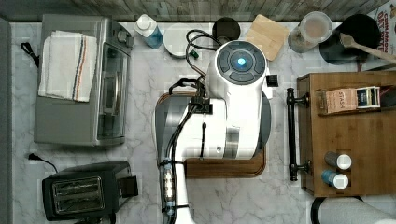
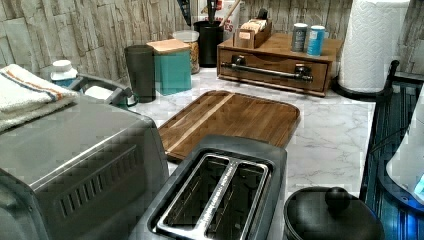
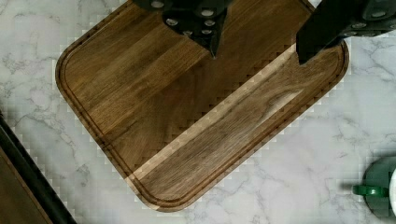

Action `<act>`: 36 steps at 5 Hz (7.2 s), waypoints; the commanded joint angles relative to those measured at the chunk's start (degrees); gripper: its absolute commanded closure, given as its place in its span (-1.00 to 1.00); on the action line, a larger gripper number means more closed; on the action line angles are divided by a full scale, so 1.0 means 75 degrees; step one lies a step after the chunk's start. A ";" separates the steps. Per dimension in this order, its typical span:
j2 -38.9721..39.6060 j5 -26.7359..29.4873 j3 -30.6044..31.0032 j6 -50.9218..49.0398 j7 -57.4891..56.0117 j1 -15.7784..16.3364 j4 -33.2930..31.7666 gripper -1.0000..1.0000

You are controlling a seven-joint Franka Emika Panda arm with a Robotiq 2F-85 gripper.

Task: Open the drawer.

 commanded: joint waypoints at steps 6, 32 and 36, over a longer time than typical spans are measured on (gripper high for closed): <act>-0.1270 -0.1202 -0.1019 0.2650 -0.5995 -0.0875 -0.2639 -1.00; 0.1021 0.0941 -0.0440 0.5906 -0.8672 -0.1182 -0.4166 -1.00; 0.0444 0.0802 0.0664 0.5532 -0.5593 0.0185 -0.4568 -1.00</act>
